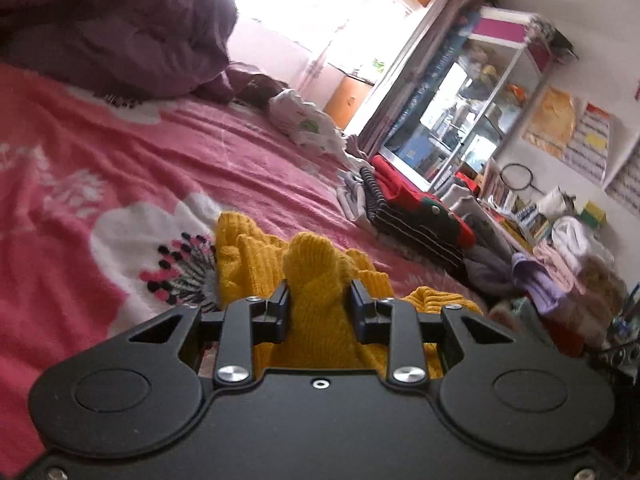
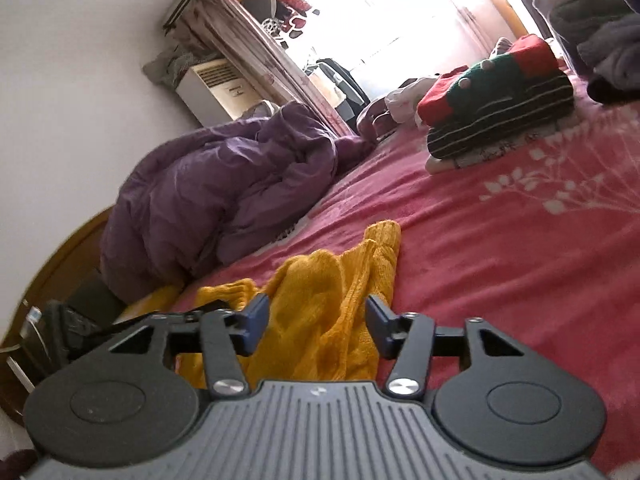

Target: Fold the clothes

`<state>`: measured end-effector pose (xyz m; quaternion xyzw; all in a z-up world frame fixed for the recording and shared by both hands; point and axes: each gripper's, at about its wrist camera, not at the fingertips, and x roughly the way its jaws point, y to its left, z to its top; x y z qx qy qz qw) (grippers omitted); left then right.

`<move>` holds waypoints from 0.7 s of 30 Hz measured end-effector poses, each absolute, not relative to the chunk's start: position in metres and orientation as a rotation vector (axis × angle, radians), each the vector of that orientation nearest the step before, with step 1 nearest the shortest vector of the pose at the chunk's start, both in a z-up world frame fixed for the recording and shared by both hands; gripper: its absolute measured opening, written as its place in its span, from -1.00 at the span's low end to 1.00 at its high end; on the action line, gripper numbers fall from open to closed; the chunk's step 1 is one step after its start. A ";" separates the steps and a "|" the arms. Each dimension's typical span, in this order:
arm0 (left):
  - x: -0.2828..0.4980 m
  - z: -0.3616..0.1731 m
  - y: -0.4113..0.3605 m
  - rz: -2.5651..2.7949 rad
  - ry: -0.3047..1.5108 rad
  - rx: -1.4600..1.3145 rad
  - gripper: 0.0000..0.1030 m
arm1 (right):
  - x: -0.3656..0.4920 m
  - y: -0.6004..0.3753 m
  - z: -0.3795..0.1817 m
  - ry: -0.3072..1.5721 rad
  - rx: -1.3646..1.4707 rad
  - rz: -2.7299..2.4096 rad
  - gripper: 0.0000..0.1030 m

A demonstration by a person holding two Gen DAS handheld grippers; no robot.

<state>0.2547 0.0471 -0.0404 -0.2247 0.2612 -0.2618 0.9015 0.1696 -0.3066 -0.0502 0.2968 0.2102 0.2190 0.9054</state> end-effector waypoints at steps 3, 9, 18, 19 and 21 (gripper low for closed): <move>0.252 -0.038 0.052 -0.552 0.556 -0.480 -0.43 | 0.170 -0.300 -0.048 0.470 0.576 0.501 0.01; 0.235 -0.025 0.073 -0.612 0.555 -0.482 0.12 | 0.166 -0.290 -0.050 0.473 0.552 0.506 -0.63; 0.216 -0.032 0.062 -0.626 0.557 -0.297 -0.52 | 0.163 -0.286 -0.040 0.411 0.564 0.494 -0.65; 0.219 -0.032 0.063 -0.620 0.544 -0.305 -0.59 | 0.165 -0.284 -0.038 0.404 0.557 0.494 -0.66; 0.226 -0.028 0.065 -0.623 0.505 -0.323 -0.62 | 0.170 -0.284 -0.033 0.387 0.542 0.492 -0.67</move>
